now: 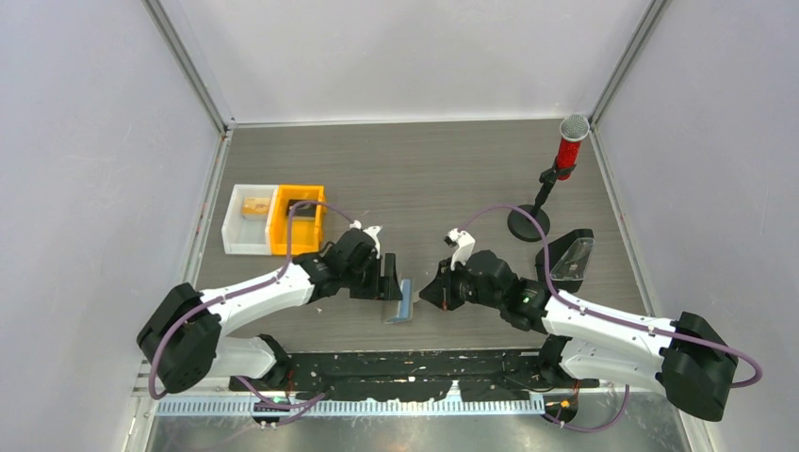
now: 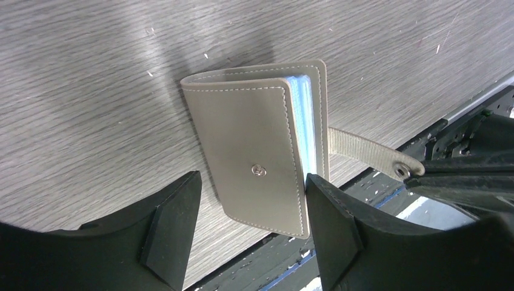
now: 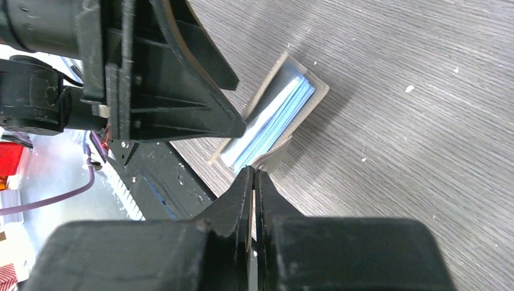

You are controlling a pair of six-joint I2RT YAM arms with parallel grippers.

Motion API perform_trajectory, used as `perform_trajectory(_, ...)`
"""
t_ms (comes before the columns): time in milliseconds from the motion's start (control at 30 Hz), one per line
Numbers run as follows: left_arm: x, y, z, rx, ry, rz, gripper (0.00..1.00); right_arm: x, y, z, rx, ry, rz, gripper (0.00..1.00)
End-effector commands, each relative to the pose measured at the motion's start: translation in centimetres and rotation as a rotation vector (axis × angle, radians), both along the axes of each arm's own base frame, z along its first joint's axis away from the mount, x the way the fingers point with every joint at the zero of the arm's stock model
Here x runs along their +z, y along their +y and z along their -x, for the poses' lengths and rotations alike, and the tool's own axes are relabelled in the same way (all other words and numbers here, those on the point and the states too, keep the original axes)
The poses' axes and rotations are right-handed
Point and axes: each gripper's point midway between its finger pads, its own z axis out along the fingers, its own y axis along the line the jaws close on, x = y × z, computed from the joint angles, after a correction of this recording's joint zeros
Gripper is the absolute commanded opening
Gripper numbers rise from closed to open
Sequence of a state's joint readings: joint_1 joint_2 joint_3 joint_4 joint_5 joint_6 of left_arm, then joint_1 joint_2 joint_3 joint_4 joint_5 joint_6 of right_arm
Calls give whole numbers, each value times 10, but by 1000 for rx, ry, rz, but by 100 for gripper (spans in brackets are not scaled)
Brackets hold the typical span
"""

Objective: Take the credit cards out of the card holder
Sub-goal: Open the card holder at the center of the board.

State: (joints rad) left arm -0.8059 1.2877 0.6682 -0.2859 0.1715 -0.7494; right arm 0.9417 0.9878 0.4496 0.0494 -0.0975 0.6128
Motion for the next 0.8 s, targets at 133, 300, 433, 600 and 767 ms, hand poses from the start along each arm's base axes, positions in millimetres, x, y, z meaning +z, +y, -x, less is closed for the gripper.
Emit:
perform_trajectory(133, 7, 14, -2, 25, -63, -28, 57, -5, -14, -13, -51, -50, 39, 5)
perform_trajectory(300, 5, 15, -1, 26, -65, -30, 48, -9, -18, -15, -53, -53, 52, 5)
perform_trajectory(433, 3, 18, -1, 27, -60, -48, 42, -11, -21, -16, -50, -58, 60, 5)
perform_trajectory(600, 4, 25, -1, 52, -68, -65, 31, -18, -28, -21, -56, -62, 90, 5)
perform_trajectory(767, 6, 33, 0, 87, -74, -78, 28, -27, -36, -27, -60, -44, 113, 5)
